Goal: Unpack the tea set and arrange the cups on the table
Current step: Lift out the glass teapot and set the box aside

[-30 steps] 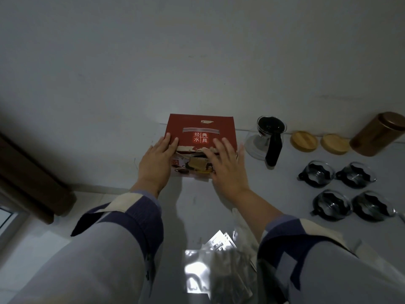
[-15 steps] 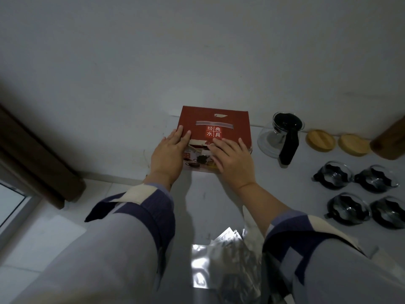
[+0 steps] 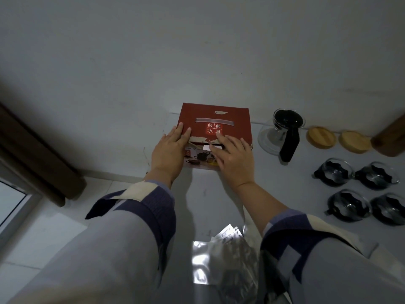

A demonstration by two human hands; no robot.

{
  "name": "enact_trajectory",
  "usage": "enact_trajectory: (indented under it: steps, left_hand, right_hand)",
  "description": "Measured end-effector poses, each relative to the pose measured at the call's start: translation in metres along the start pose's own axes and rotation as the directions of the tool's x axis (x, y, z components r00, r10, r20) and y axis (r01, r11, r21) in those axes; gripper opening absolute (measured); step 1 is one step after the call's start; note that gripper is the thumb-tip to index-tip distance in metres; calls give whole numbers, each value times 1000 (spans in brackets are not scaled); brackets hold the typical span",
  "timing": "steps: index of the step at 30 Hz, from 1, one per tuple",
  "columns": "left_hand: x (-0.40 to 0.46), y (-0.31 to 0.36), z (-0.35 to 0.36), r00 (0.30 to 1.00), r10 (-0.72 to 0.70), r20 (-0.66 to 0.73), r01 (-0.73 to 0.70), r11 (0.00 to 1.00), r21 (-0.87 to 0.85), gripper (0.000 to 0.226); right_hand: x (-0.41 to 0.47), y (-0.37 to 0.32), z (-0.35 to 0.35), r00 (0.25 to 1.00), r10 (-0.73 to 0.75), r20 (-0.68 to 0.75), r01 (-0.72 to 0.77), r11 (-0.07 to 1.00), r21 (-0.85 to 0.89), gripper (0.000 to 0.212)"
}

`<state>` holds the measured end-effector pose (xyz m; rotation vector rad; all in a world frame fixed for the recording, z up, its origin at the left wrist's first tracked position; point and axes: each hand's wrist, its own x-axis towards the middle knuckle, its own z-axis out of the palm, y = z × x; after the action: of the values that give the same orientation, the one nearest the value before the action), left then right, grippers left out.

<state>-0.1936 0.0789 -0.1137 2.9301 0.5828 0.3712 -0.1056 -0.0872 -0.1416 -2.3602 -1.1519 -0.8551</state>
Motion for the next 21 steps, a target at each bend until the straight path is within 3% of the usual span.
enact_trajectory:
  steps: [10, 16, 21]
  left_hand:
    - [0, 2, -1, 1000, -4, 3, 4, 1000, -22, 57]
    - [2, -1, -1, 1000, 7, 0, -7, 1000, -26, 55]
    - [7, -4, 0, 1000, 3, -3, -3, 1000, -4, 56]
  right_hand:
    - [12, -7, -4, 987, 160, 4, -159, 975, 156, 4]
    - [25, -12, -9, 955, 279, 99, -291, 947, 136, 9]
    - [23, -1, -10, 967, 196, 163, -209, 976, 62, 23]
